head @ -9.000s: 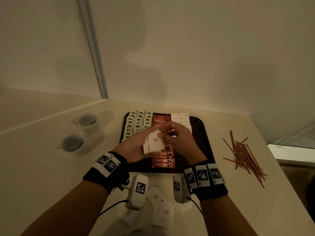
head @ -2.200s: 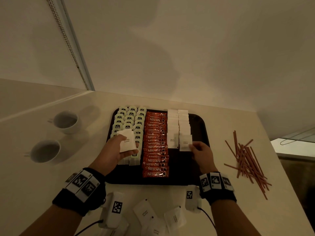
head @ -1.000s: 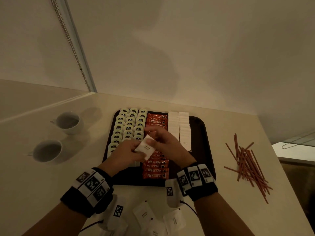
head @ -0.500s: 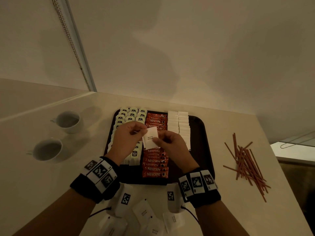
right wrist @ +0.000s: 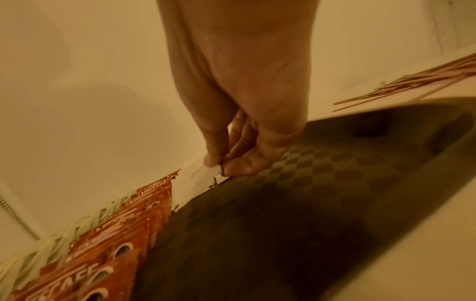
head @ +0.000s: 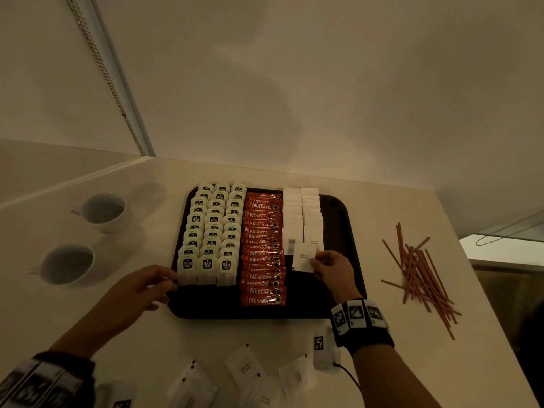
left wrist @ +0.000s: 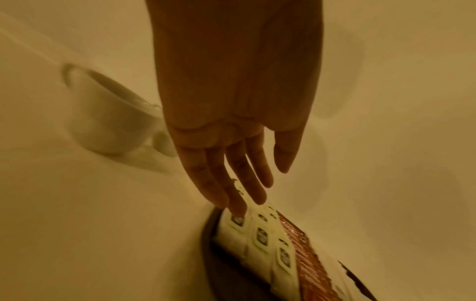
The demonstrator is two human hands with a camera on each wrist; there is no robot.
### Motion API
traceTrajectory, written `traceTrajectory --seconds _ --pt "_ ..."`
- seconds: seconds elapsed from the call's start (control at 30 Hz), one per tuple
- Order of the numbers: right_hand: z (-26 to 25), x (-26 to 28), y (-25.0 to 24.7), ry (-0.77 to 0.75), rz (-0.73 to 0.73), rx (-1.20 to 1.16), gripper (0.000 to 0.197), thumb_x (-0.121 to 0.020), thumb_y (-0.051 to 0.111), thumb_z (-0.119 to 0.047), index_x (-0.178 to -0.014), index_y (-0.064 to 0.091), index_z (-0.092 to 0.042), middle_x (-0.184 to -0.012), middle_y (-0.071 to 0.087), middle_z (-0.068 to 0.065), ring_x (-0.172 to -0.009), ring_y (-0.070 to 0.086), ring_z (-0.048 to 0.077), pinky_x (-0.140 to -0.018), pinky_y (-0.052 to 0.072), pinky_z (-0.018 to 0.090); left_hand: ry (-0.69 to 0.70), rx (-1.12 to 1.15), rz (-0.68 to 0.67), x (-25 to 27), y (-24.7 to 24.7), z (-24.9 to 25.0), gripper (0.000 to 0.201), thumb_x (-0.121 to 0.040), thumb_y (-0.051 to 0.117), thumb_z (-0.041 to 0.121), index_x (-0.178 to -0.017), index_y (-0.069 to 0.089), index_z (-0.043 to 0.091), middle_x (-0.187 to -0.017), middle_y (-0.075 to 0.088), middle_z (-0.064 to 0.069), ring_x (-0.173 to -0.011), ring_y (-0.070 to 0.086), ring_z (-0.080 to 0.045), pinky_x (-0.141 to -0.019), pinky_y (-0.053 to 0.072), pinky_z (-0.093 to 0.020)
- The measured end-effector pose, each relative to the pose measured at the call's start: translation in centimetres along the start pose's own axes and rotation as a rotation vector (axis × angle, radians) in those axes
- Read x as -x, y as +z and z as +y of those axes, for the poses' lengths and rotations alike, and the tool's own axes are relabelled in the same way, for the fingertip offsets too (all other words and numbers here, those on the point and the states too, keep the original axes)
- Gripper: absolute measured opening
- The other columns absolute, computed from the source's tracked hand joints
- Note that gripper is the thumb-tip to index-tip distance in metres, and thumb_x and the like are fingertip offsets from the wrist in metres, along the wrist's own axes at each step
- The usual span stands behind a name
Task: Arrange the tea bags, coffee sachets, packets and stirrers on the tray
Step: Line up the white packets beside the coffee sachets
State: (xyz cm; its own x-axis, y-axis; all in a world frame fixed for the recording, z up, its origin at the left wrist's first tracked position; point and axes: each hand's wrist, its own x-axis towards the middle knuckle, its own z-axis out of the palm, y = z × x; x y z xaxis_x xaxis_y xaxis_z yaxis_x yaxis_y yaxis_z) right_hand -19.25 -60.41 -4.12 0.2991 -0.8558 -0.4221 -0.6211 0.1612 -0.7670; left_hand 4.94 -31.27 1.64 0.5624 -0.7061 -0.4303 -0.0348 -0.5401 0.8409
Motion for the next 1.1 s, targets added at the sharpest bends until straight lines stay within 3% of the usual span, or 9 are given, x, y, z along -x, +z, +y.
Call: traceTrajectory --seconds 0.07,0.23,0.57,0.7,0.83,0.93,1.0,1.1 --pt "-0.1 -0.5 0.5 -0.022 0.011 0.027 0.014 -0.085 0.067 -0.018 -0.098 0.06 -0.016 -0.103 0.064 0.001 -0.097 0.063 0.017 -0.086 0.056 0.038 -0.045 0.022 0.05 0.7 -1.2 -1.6 0.017 -0.094 0.053 0.008 -0.096 0.066 0.019 -0.085 0.073 0.003 -0.08 0.068 -0.024 -0.072 0.051 -0.035" --pt "-1.1 -1.3 1.5 -0.086 0.078 0.114 0.011 -0.084 0.069 -0.02 -0.088 0.059 -0.019 -0.096 0.065 0.0 -0.092 0.064 0.016 -0.088 0.054 0.038 -0.152 0.094 0.144 1.8 -3.1 -4.8 0.019 -0.094 0.049 0.003 -0.096 0.065 0.012 -0.087 0.072 -0.01 -0.079 0.065 -0.034 -0.072 0.048 -0.038" --pt "-2.4 -1.4 2.1 -0.153 0.101 0.237 0.016 -0.085 0.068 -0.016 -0.097 0.064 -0.005 -0.101 0.065 0.007 -0.087 0.056 0.012 -0.078 0.045 0.021 -0.259 0.129 0.194 3.6 -3.7 -7.9 0.02 -0.095 0.048 0.003 -0.095 0.066 0.011 -0.091 0.07 -0.013 -0.08 0.062 -0.036 -0.071 0.045 -0.037" --pt "-2.6 -1.7 2.4 -0.171 0.113 0.285 0.016 -0.084 0.068 -0.016 -0.096 0.064 -0.005 -0.099 0.065 0.008 -0.088 0.058 0.014 -0.079 0.045 0.022 -0.268 0.124 0.208 3.7 -3.9 -8.2 0.02 -0.095 0.049 0.004 -0.094 0.067 0.013 -0.086 0.072 -0.008 -0.079 0.063 -0.034 -0.071 0.046 -0.039" --pt "-2.7 -1.6 2.5 -0.205 0.138 0.305 0.016 -0.083 0.07 -0.017 -0.091 0.062 -0.006 -0.092 0.064 0.008 -0.08 0.056 0.013 -0.075 0.049 0.025 -0.257 0.144 0.194 3.8 -3.7 -7.8 0.019 -0.095 0.047 0.002 -0.097 0.065 0.008 -0.091 0.069 -0.016 -0.078 0.061 -0.035 -0.07 0.044 -0.035" --pt "-3.3 -0.3 1.6 -0.285 0.141 0.249 0.014 -0.085 0.068 -0.019 -0.091 0.061 -0.008 -0.087 0.062 0.001 -0.078 0.055 0.009 -0.065 0.041 0.012 -0.245 0.138 0.175 4.0 -3.6 -7.2 0.018 -0.095 0.048 0.003 -0.097 0.065 0.008 -0.093 0.069 -0.017 -0.079 0.061 -0.035 -0.071 0.045 -0.036" --pt "-3.7 1.7 0.5 -0.345 0.058 0.215 0.01 -0.087 0.065 -0.02 -0.092 0.061 -0.013 -0.086 0.06 -0.007 -0.078 0.056 0.002 -0.064 0.039 0.009 -0.208 0.091 0.155 4.2 -3.4 -6.4 0.017 -0.095 0.05 0.004 -0.096 0.065 0.012 -0.093 0.07 -0.013 -0.08 0.064 -0.034 -0.072 0.047 -0.037" --pt "-3.4 5.7 -1.3 -0.37 -0.279 0.291 0.012 -0.086 0.066 -0.02 -0.098 0.063 -0.02 -0.091 0.061 -0.013 -0.086 0.058 -0.002 -0.07 0.043 0.008 -0.118 -0.076 0.07 4.3 -2.0 -4.5 0.014 -0.092 0.058 0.008 -0.094 0.065 0.02 -0.091 0.07 -0.004 -0.08 0.066 -0.027 -0.066 0.048 -0.032"
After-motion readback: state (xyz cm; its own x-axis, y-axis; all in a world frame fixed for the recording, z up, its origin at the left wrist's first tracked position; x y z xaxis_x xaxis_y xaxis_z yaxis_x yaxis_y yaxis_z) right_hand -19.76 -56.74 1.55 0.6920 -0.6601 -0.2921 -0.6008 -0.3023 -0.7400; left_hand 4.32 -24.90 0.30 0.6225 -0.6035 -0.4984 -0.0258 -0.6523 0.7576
